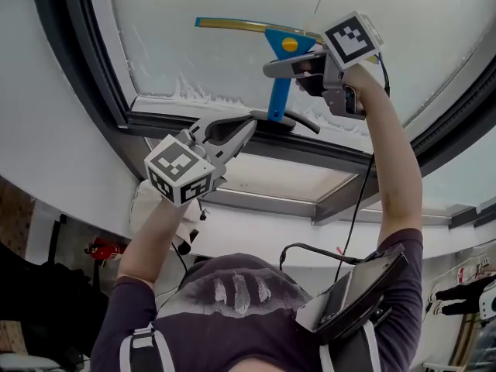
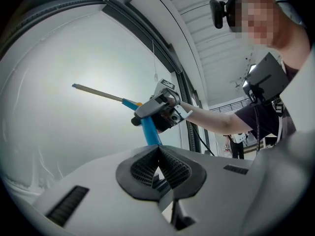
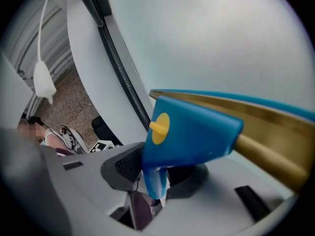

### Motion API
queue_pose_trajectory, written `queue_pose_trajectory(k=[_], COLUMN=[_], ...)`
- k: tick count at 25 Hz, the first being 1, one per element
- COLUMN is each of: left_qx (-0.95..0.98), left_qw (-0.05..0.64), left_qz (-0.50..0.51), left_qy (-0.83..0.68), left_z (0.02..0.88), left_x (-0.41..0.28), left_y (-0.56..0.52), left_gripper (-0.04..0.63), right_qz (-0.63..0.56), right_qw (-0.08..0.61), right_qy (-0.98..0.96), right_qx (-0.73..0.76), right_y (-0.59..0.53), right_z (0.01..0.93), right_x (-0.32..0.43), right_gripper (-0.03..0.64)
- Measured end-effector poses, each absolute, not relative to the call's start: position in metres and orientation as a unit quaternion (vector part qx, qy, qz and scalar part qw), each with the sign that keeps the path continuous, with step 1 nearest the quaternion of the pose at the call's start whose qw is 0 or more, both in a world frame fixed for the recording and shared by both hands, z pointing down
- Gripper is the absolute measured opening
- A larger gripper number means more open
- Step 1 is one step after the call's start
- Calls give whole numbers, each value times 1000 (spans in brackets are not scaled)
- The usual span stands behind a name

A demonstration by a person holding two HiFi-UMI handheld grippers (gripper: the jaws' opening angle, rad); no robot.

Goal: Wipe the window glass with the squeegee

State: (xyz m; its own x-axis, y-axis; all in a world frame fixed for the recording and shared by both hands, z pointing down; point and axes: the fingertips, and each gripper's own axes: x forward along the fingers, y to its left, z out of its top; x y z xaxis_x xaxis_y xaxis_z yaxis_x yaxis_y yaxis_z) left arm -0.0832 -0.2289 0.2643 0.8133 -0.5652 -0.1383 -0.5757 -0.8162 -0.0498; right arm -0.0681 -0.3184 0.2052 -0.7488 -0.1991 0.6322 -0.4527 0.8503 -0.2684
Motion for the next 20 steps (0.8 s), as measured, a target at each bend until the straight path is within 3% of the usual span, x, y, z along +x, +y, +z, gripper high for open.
queue_pose_trajectory(k=[6,10,12,20], left_qx=[-959,-968,-967,-970], left_qw=[17,7,6,9], left_qz=[50,44,41,40], left_qy=[278,248,250,241], left_z=[283,292,296,298], left_x=[-77,-52,-45,-30], left_y=[-230,-217,-217,-220], left_gripper=[23,183,226,233], right_qz=[235,248,258,232], right_qw=[258,232,214,174], right_qy=[-935,-938,-939,-957], right_qx=[71,75,75,14], right_y=[-276,-269,-270,-233], right_z=[227,242,249,238], right_x=[-91,-86,-85,-98], right_gripper=[123,121,121,121])
